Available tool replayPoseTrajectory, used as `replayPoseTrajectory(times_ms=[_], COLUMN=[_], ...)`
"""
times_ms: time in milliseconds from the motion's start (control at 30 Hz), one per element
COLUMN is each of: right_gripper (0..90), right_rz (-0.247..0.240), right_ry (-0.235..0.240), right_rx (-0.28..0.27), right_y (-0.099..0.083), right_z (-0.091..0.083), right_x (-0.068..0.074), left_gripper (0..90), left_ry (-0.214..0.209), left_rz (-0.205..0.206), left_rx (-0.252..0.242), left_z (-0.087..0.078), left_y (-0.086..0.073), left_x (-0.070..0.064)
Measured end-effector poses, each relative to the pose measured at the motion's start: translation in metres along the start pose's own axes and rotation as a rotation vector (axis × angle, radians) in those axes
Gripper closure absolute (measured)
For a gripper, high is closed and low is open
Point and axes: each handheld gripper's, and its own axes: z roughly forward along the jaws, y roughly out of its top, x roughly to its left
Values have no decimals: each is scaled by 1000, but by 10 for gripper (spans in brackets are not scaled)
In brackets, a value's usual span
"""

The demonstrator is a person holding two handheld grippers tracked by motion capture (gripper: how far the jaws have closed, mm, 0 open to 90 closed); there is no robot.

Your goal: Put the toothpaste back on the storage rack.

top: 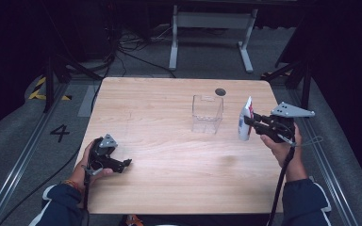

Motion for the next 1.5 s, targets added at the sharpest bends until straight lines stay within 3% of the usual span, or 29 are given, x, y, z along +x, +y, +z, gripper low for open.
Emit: replayPoseTrajectory(times_ms=[767,1300,1500], right_gripper=[724,724,724], right_rz=[-45,-77,-69], right_ry=[26,41,55], right_rx=[-48,-64,-58], right_y=[40,64,68], right_z=[14,37,47], right_x=[9,15,20], left_gripper=[2,2,2], left_ry=[1,0,0], left_rz=[0,0,0], left_rx=[-1,0,0], left_z=[0,0,0], left_y=[0,0,0], left_x=[0,0,0])
